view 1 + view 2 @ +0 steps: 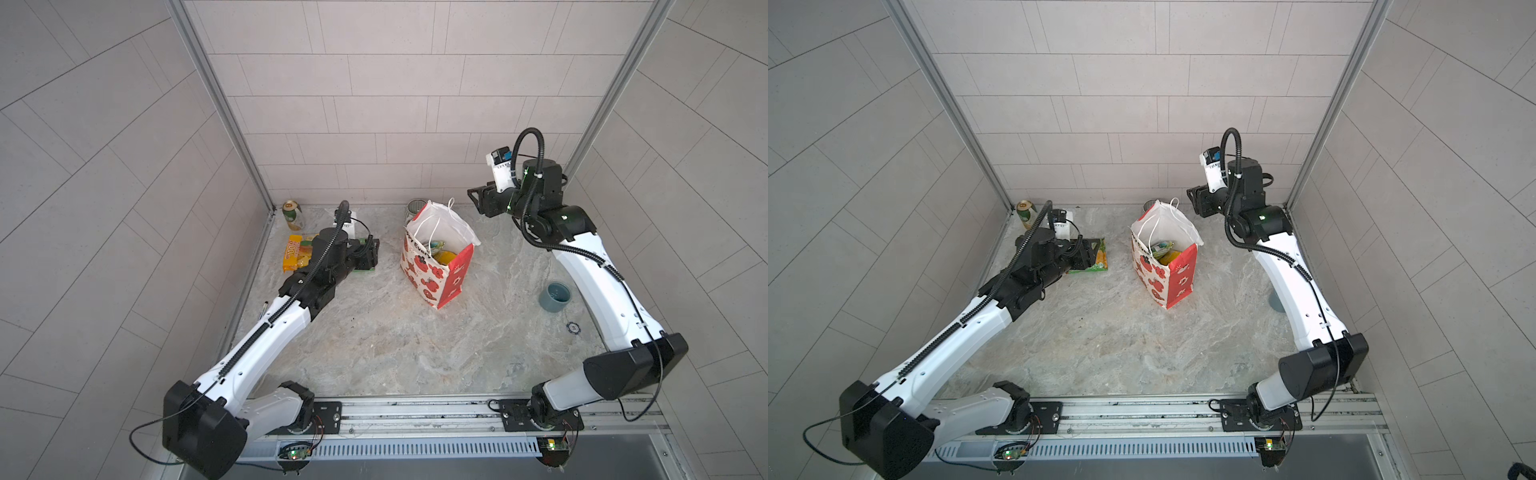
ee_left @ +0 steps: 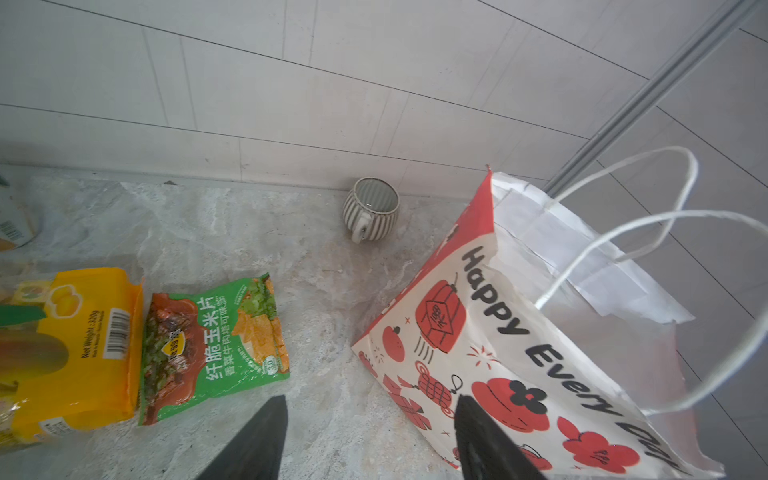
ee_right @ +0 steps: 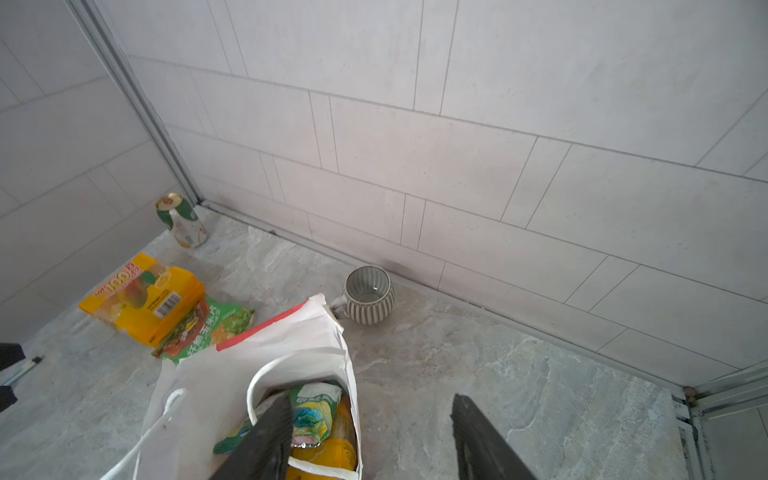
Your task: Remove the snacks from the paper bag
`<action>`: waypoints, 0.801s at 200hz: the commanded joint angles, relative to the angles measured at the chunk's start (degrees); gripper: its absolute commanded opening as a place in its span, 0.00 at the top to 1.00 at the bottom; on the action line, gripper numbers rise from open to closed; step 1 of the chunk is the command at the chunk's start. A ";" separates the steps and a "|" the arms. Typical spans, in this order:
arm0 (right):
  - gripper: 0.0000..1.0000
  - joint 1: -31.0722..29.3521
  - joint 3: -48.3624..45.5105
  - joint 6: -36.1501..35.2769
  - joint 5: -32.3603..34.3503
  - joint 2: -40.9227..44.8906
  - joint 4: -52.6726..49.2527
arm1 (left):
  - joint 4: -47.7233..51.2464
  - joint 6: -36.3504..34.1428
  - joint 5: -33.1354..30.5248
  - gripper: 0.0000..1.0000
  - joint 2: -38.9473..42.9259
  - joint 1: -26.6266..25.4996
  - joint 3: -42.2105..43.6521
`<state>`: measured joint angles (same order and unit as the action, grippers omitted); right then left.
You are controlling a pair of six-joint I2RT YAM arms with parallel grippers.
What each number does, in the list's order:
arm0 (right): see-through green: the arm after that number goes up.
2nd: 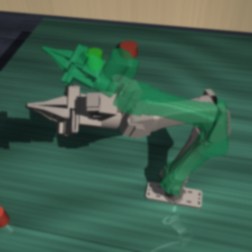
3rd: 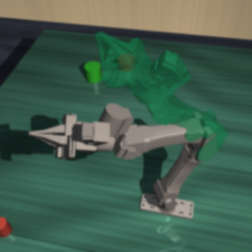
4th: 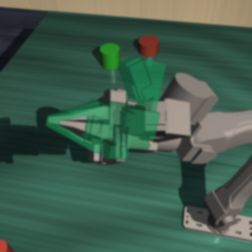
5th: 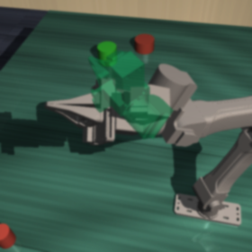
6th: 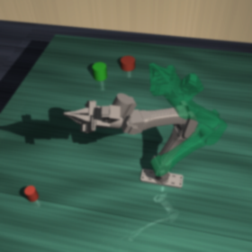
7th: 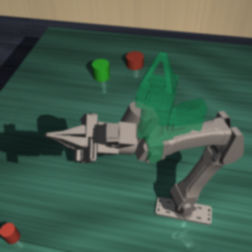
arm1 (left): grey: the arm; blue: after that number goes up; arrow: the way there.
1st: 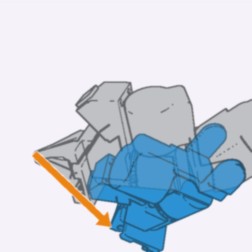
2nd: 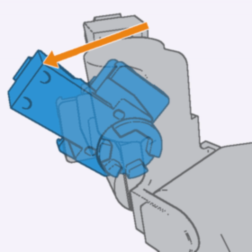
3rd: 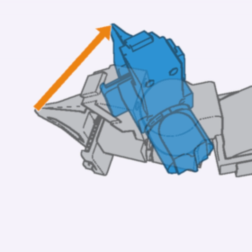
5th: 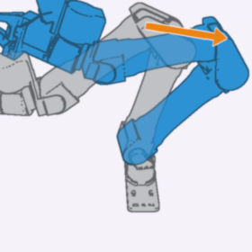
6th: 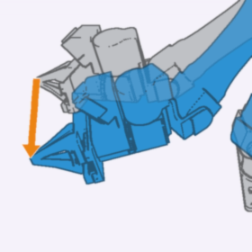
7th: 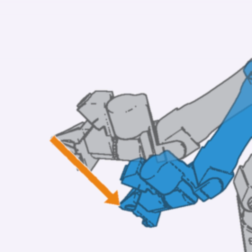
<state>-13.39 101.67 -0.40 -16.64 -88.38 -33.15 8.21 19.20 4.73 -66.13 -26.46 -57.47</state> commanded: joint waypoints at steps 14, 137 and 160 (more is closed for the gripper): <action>0.36 -3.57 6.16 -9.30 -0.30 -6.11 -16.73 | -4.67 -5.19 2.31 0.28 0.95 -3.32 1.70; 0.34 -6.06 10.09 -6.97 11.23 -16.76 -13.09 | -6.43 -4.95 2.46 0.28 -0.82 -4.05 2.50; 0.37 -4.59 12.17 -6.10 9.37 -19.42 -14.32 | -6.21 -4.91 2.30 0.28 -1.17 -4.04 2.45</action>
<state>-19.57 111.28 -7.31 -6.57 -106.37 -44.64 2.85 15.18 7.49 -66.87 -30.30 -54.72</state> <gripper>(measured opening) 0.641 0.721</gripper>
